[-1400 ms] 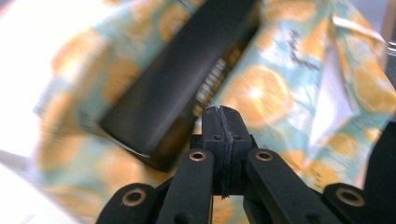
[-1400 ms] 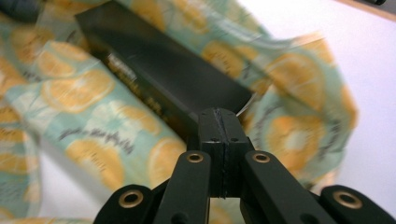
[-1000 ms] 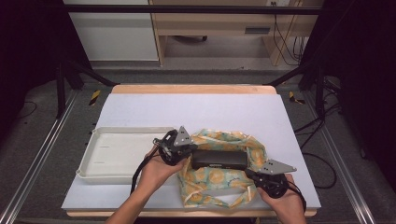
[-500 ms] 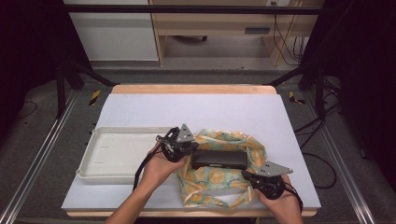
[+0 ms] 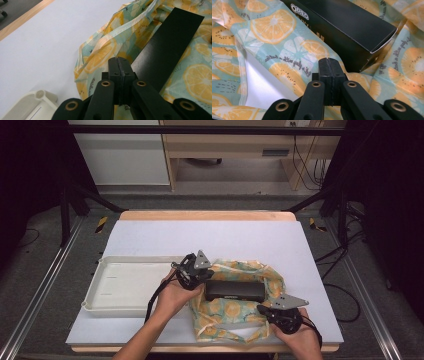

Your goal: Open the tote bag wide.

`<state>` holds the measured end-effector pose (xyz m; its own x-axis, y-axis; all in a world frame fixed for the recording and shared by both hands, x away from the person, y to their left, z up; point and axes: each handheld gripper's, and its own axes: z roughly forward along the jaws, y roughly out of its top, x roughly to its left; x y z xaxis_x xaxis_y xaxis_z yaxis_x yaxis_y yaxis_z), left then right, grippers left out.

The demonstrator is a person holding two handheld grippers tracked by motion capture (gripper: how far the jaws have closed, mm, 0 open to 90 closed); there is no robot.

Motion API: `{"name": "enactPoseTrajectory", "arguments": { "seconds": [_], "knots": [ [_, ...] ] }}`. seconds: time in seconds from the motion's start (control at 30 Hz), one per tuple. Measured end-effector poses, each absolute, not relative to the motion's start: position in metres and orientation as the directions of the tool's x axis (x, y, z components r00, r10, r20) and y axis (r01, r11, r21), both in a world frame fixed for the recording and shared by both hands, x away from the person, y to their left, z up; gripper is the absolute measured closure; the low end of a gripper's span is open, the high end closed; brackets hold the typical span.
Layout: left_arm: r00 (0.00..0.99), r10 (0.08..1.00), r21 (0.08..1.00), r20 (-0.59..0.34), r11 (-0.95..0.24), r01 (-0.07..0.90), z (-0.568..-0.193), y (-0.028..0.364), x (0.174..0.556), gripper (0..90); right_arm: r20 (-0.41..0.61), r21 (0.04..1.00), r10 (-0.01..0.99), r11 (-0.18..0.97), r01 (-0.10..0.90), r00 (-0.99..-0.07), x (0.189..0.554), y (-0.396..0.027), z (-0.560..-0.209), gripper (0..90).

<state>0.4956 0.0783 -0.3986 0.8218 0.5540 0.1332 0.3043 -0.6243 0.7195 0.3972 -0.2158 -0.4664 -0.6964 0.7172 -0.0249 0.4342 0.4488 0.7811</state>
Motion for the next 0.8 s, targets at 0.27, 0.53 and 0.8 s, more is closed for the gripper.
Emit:
{"name": "enactPoseTrajectory", "arguments": {
  "seconds": [0.27, 0.53, 0.8],
  "knots": [
    [0.808, 0.576, 0.704, 0.124, -0.624, 0.337, -0.407, 0.078, 0.506, 90.0, -0.023, 0.766, 0.709, 0.466, 0.443, -0.705, 0.399, -0.215, -0.47, 90.0],
    [0.788, 0.603, 0.681, 0.122, -0.628, 0.376, -0.417, 0.083, 0.516, 90.0, -0.026, 0.751, 0.703, 0.483, 0.451, -0.711, 0.4, -0.215, -0.472, 90.0],
    [0.771, 0.627, 0.673, 0.11, -0.618, 0.406, -0.428, 0.086, 0.521, 90.0, -0.029, 0.741, 0.699, 0.494, 0.454, -0.714, 0.4, -0.214, -0.474, 90.0]
  ]
}}
